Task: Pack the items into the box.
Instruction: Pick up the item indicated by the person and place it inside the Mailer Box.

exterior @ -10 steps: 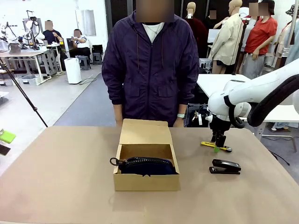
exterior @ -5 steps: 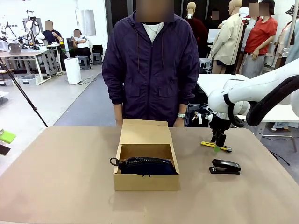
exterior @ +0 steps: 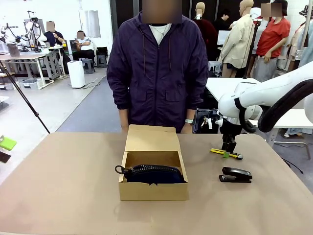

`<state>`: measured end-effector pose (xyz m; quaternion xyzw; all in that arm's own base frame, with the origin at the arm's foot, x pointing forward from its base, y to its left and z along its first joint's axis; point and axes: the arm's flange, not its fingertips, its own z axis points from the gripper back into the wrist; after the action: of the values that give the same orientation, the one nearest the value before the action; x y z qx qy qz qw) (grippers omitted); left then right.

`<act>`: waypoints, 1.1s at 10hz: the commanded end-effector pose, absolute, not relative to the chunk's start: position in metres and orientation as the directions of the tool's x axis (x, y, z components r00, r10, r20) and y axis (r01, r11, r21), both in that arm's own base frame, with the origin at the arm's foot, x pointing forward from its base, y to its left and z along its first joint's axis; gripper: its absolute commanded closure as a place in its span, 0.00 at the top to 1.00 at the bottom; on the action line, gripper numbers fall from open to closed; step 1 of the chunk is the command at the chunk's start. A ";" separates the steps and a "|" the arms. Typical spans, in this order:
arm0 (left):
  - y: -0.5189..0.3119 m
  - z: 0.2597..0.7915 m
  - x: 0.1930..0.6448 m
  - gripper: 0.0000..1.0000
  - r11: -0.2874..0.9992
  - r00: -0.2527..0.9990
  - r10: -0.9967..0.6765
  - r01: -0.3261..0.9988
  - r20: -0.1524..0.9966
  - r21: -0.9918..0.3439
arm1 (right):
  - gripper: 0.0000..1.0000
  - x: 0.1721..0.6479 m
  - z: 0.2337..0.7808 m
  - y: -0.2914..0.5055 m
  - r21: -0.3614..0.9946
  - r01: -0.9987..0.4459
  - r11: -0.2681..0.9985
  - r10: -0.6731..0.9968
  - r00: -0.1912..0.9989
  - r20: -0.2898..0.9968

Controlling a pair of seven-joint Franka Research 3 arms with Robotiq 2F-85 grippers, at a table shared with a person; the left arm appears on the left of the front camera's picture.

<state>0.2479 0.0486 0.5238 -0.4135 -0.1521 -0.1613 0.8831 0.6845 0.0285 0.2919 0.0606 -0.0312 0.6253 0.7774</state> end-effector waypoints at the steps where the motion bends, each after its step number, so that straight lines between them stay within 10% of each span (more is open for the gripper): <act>1: 0.052 0.522 0.247 1.00 0.604 0.895 -0.167 0.424 0.413 -0.675 | 0.00 0.685 0.287 0.027 0.038 -0.974 0.222 0.966 0.226 0.128; 11: 0.052 0.522 0.247 1.00 0.604 0.895 -0.167 0.424 0.413 -0.675 | 0.00 0.673 0.283 0.019 0.035 -0.973 0.229 0.959 0.232 0.166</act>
<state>0.2479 0.0486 0.5239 -0.4135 -0.1521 -0.1613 0.8831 0.6850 0.0237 0.2983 0.0613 -0.0475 0.6149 0.7848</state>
